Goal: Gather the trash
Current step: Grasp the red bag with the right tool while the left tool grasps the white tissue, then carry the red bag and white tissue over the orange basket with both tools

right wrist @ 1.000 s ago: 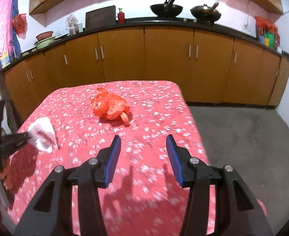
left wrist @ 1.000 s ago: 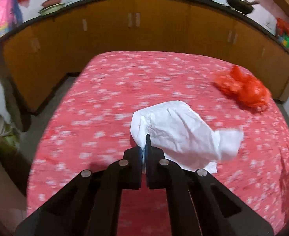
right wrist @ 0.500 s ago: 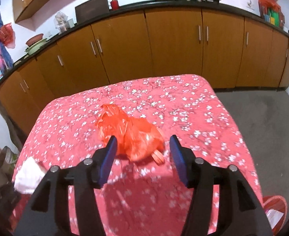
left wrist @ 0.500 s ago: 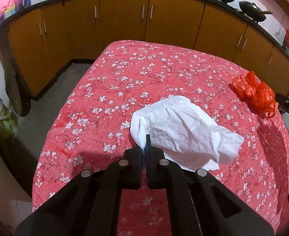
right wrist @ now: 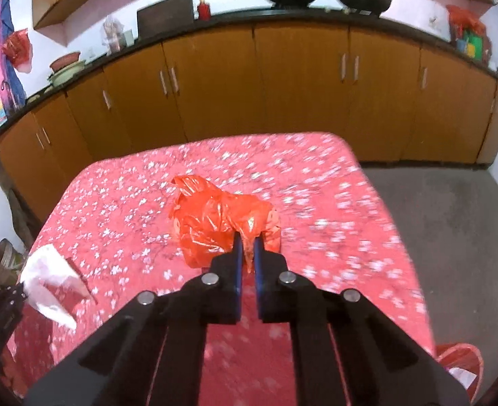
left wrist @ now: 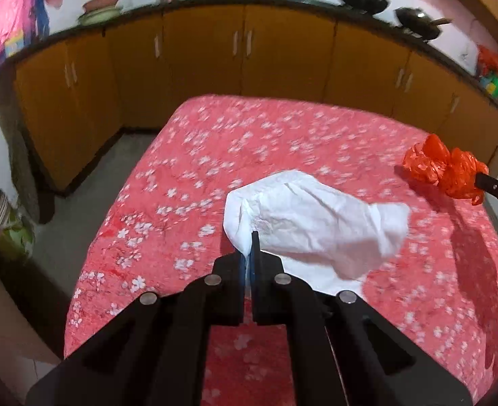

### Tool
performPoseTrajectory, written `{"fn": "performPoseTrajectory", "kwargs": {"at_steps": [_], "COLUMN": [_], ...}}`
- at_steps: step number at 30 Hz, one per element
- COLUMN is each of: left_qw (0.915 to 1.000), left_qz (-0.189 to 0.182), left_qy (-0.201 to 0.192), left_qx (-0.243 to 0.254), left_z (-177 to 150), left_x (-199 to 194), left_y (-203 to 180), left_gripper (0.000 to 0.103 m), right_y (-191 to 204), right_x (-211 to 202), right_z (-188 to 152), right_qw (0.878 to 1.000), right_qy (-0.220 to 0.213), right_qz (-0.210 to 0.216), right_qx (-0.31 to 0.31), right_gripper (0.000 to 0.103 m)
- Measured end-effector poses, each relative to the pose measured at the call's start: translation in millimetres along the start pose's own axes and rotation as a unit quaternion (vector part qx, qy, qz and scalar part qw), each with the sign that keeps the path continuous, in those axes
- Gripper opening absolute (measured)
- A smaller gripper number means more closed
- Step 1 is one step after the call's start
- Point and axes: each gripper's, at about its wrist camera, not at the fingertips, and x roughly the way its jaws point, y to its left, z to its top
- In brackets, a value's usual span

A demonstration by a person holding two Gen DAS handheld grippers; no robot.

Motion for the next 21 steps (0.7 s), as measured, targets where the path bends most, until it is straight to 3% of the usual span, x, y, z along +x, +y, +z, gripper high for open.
{"fn": "performPoseTrajectory", "kwargs": {"at_steps": [11,21], "left_qw": [0.9946,0.9851], "left_qz": [-0.067,-0.12], "left_qy": [-0.063,-0.093], "left_qx": [0.047,0.08], "left_z": [-1.3,-0.2], "left_x": [-59.6,-100.4], "left_y": [-68.0,-122.8], "left_gripper": [0.002,0.002], "right_y": [-50.3,-91.2], "right_x": [-109.1,-162.0], "right_z": [-34.6,-63.0], "right_qw": [0.995,0.992], "right_qy": [-0.087,-0.109], "right_qz": [-0.048,-0.061], "right_qx": [-0.002,0.017], "right_gripper": [0.007,0.007]}}
